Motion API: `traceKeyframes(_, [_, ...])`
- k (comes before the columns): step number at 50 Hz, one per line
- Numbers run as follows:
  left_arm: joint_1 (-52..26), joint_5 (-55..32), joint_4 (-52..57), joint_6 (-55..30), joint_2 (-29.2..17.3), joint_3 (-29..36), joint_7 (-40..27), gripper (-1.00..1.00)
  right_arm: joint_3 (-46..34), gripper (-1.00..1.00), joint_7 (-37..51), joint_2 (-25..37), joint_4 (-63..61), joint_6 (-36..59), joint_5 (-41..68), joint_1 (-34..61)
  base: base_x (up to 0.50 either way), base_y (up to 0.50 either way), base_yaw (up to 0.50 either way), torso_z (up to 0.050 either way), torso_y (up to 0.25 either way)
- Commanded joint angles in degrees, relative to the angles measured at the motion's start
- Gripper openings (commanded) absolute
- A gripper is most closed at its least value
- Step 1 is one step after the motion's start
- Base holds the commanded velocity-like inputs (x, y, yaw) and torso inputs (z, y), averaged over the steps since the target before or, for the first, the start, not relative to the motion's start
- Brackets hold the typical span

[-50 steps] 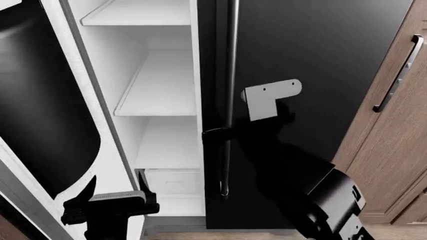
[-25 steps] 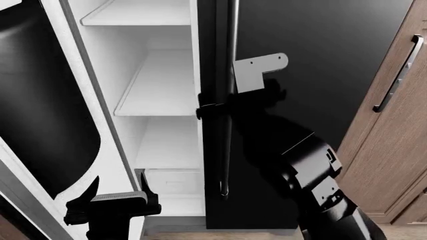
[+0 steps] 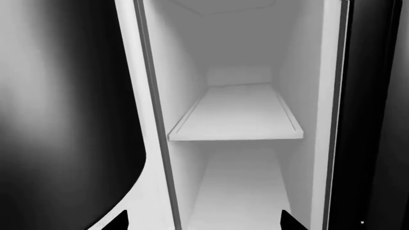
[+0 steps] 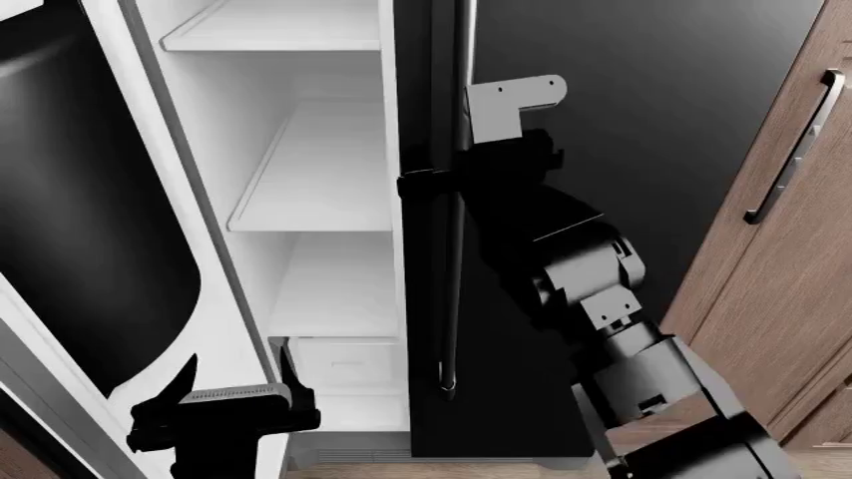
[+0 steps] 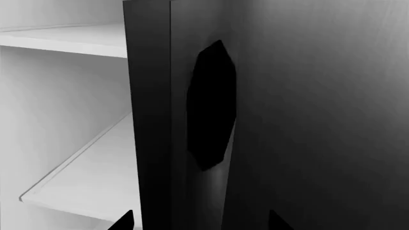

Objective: Open the fridge door

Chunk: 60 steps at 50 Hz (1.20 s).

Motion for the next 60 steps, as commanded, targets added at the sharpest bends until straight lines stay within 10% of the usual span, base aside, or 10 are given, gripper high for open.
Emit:
traceKeyframes(1, [0.49, -0.06, 0.16, -0.36, -0.28, -0.67, 0.23, 1.0, -9.46, 1.0, -3.34, -2.2, 21.92, -12.85, 7.5, 8.31, 0.0, 0.0, 0.0, 0.0, 0.0])
traceKeyframes(13, [0.4, -0.73, -0.1, -1.36, 0.32, -1.4, 0.82, 1.0, -38.8, 1.0, -1.66, -2.21, 32.05, -25.42, 34.07, 14.27, 0.0, 0.0, 0.0, 0.0, 0.0])
traceKeyframes(14, [0.37, -0.91, -0.25, -1.46, 0.5, -1.51, 0.97, 1.0, -39.74, -1.0, -1.3, -2.21, 31.94, -26.15, 34.83, 14.23, 0.0, 0.0, 0.0, 0.0, 0.0])
traceKeyframes(57, [2.47, -0.22, -0.84, -1.4, -0.25, -3.65, 3.0, 1.0, -41.27, -1.0, 32.81, 29.19, -33.9, -27.57, 38.1, 2.06, 0.0, 0.0, 0.0, 0.0, 0.001])
traceKeyframes(60, [2.09, -0.3, -0.57, -2.35, 0.28, -3.67, 2.95, 1.0, -41.21, -1.0, 38.82, 38.21, -45.86, -32.53, 35.46, -4.99, 0.0, 0.0, 0.0, 0.0, 0.0])
